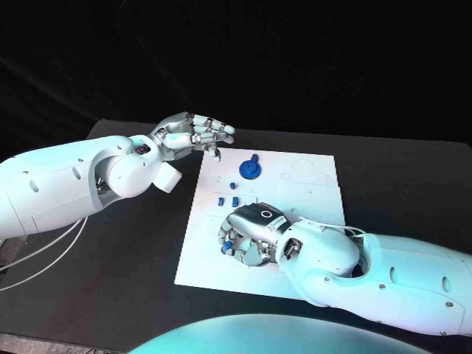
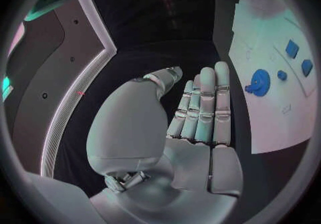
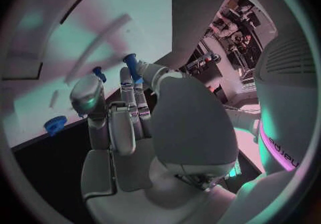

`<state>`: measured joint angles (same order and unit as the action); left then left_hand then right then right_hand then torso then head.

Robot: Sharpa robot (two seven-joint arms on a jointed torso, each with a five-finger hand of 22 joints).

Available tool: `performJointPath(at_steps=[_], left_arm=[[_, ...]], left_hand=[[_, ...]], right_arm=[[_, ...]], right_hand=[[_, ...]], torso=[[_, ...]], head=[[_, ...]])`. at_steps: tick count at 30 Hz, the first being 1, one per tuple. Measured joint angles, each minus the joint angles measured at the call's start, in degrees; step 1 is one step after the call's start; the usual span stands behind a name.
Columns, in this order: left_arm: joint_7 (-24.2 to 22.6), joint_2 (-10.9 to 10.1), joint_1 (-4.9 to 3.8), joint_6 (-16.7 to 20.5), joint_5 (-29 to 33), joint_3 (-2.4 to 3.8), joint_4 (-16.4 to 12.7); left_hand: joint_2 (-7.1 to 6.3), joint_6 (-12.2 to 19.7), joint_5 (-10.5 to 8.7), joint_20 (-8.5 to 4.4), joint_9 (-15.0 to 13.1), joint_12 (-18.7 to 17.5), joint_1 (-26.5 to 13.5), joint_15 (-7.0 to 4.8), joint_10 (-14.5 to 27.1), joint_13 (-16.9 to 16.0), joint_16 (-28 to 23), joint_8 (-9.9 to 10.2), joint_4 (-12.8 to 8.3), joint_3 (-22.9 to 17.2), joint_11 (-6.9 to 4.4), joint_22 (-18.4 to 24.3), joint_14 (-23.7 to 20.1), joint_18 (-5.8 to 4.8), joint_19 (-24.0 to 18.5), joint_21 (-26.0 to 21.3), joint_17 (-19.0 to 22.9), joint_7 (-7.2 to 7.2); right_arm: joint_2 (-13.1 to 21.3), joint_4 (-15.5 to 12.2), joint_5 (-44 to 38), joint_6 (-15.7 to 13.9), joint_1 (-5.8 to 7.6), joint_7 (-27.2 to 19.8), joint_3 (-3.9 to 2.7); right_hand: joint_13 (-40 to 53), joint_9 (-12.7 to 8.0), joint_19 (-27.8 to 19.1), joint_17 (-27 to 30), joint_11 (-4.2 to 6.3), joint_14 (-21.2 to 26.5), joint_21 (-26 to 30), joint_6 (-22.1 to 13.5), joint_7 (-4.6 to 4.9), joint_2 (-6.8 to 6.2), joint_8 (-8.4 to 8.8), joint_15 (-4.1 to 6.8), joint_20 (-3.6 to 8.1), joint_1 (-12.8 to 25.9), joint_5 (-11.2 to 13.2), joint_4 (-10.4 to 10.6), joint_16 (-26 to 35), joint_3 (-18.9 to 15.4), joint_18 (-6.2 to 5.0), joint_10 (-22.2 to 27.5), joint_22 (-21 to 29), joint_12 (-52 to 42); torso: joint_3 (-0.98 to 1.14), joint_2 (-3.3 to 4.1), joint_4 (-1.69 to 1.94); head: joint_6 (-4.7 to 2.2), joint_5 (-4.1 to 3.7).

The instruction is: Assemble the parts on the task board

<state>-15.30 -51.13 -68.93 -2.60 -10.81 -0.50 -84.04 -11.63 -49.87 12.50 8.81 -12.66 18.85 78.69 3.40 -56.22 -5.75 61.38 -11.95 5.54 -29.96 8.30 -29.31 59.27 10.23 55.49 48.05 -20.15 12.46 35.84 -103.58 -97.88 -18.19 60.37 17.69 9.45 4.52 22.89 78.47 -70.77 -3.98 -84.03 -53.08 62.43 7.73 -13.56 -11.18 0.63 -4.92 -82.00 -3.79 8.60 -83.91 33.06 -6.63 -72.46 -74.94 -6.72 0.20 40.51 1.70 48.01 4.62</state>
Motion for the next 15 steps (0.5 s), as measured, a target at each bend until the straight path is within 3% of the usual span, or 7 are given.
performJointPath(at_steps=[4,9,15], left_arm=[[0.0,0.0,0.00,0.0,0.0,0.00,0.0],[0.1,0.1,-0.01,0.0,0.0,0.00,0.0],[0.2,0.1,-0.01,-0.1,0.0,0.00,0.0]], left_hand=[[0.00,0.0,0.00,0.00,0.0,0.0,0.0,0.00,0.0,0.0,0.0,0.0,0.0,0.0,0.00,0.0,0.0,0.00,0.0,0.0,0.0,0.00],[0.00,0.0,0.00,0.00,0.0,0.0,0.0,0.00,0.3,0.0,0.0,0.0,0.2,0.2,-0.06,0.1,0.0,0.00,0.0,0.0,0.0,0.00],[0.00,0.0,0.00,0.00,0.0,0.0,0.0,0.00,0.4,0.0,0.0,0.0,0.2,0.2,-0.01,0.1,0.0,0.00,0.0,0.0,0.0,0.00]], right_arm=[[-0.5,0.2,-0.1,0.2,0.02,0.5,0.04],[-0.8,0.3,-0.2,0.4,-0.01,1.3,0.10],[-0.7,0.2,-0.3,0.3,-0.09,2.1,0.19]], right_hand=[[-0.1,-0.3,-0.2,0.1,0.33,0.0,0.5,-1.8,0.47,-0.60,0.84,0.00,-0.22,1.5,-0.1,0.5,0.0,-0.5,0.00,0.6,0.0,0.4],[0.0,-1.0,-0.4,0.4,-0.28,0.0,1.4,-4.2,0.49,-1.98,2.39,0.00,-0.42,3.0,-0.2,1.0,0.0,-1.5,-0.01,1.0,0.0,0.7],[-0.1,-1.7,-0.6,0.5,-0.55,0.0,2.5,-7.2,0.58,-2.63,3.89,-0.42,-0.62,3.7,-0.2,0.9,0.0,-3.8,0.00,3.1,0.0,0.8]], torso=[[-0.01,-0.03,0.05],[0.00,-0.03,0.05],[-0.01,-0.02,0.06]], head=[[0.01,-0.14],[0.02,-0.19],[-0.09,-0.27]])
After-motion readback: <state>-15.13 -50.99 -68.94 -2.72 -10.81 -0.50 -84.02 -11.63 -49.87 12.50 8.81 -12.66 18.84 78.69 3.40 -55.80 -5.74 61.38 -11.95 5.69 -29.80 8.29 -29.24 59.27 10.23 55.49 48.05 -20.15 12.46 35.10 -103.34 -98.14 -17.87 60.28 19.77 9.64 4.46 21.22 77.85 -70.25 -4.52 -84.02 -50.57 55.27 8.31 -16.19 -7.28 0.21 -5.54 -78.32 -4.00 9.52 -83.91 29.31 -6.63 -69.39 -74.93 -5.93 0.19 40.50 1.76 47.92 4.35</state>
